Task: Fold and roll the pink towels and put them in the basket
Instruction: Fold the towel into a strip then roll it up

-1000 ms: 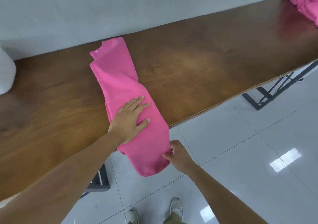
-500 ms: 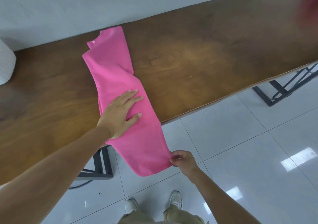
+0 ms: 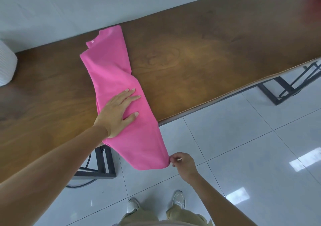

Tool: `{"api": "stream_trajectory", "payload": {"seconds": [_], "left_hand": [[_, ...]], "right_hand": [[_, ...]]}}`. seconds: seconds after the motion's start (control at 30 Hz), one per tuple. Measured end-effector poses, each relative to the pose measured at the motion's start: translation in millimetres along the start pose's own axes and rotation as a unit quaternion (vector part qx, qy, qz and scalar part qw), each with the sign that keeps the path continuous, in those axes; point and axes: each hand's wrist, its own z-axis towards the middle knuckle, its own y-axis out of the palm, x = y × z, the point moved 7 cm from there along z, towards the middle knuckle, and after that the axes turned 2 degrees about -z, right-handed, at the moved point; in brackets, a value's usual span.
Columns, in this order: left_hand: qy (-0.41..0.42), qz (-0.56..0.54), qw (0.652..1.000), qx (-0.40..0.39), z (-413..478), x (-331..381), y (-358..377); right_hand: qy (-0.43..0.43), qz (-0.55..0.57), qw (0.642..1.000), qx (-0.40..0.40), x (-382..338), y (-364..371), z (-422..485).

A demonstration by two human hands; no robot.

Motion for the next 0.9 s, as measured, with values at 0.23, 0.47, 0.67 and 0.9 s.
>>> {"api": "stream_trajectory", "payload": {"seconds": [0.23,0.47,0.67,0.9], "left_hand": [[-0.005,0.003,1.0,0.0,-1.6,-1.2,-0.1],[-0.057,0.069,0.996,0.025,-5.0,-5.4,-2.0],[-0.057,0.102,0.993,-0.002,-10.5,-4.6,7.4],[-0.037,0.078,0.996,-0.014,-11.8,0.9,-3.9]], "right_hand": [[-0.105,-0.038,0.994,0.017,-69.5,-35.2,-14.0],[-0.215,-0.067,0.974,0.005,-172.4,-68.0,-44.0],[-0.291,-0.093,0.952,0.018,-237.3,-80.4,-45.3],[-0.304,-0.13,0.943,0.031,-283.1,-70.0,-8.2]]}}
